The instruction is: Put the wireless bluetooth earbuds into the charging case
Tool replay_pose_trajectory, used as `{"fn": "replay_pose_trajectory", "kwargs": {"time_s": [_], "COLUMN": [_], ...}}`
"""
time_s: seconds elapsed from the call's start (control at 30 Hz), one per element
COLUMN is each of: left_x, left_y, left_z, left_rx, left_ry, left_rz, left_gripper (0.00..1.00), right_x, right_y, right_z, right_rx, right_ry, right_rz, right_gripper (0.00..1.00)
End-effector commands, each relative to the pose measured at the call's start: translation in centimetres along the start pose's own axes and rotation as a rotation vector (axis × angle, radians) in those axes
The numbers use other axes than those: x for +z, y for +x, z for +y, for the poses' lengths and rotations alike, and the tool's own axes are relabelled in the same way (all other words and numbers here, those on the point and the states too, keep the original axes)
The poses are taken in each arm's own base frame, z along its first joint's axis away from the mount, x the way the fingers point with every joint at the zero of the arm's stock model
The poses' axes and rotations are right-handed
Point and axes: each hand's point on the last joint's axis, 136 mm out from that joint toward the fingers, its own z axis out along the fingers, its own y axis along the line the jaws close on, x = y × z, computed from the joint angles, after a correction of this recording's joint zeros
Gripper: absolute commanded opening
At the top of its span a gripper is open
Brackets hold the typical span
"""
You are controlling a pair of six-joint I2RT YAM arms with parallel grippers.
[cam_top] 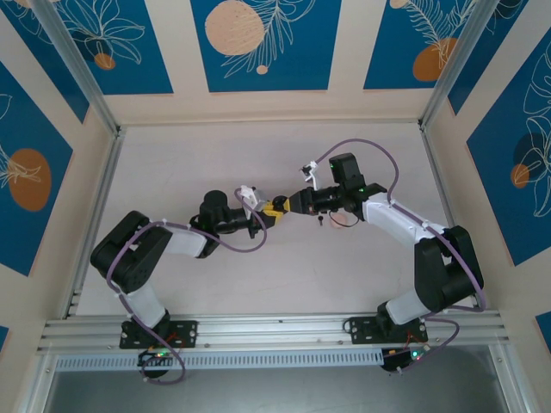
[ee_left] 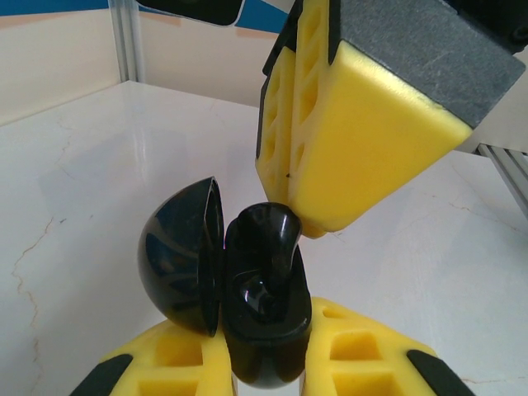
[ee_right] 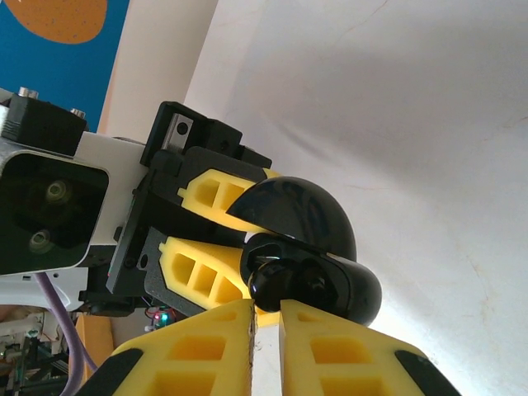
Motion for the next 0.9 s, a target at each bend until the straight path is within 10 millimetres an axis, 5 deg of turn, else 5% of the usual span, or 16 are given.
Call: {"fn": "replay_pose_trajectory", "kwargs": {"time_s": [0.0,0.87], "left_x": [-0.2,-0.3], "left_y": [-1.0,-0.9], "left_z": [-0.6,-0.6], "left_rx": [0.028,0.031], "left_ry": [0.03,0.031], "left_rz": [-0.037,-0.03], "left_gripper": [0.12,0.12], "right_x": [0.4,0.8], "right_y": [-0.3,-0.3], "right_z": [1.6,2.7], "right_rx": [-0.024,-0.057], "right_ry": [-0.051,-0.051], "right_rz": [0.018,0.032], "right_gripper": [0.15,0.15]}}
